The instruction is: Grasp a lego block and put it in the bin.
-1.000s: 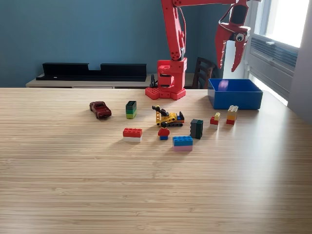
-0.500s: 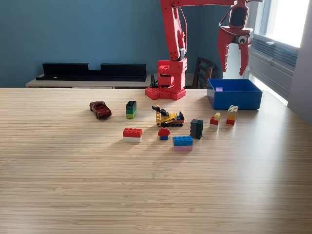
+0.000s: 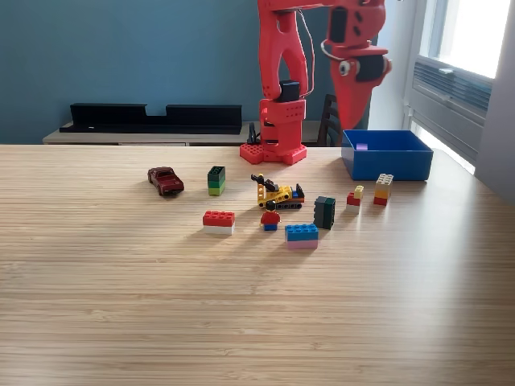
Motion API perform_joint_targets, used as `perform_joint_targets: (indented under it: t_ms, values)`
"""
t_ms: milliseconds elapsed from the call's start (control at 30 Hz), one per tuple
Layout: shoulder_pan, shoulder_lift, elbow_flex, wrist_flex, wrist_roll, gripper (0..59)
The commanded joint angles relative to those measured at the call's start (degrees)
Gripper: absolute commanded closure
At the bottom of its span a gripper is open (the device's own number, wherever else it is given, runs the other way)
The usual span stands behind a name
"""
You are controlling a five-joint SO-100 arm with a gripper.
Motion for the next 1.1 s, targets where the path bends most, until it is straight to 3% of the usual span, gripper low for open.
perform_joint_targets:
  t_ms: [33, 633, 1100]
  values:
    - [13.6, 3.5, -5.6, -0.6, -2.3, 58.5]
    - [26.3, 3.5, -3.4, -3.5, -7.2, 58.5]
    - [31.6, 3.5, -2.0, -11.1, -13.4, 58.5]
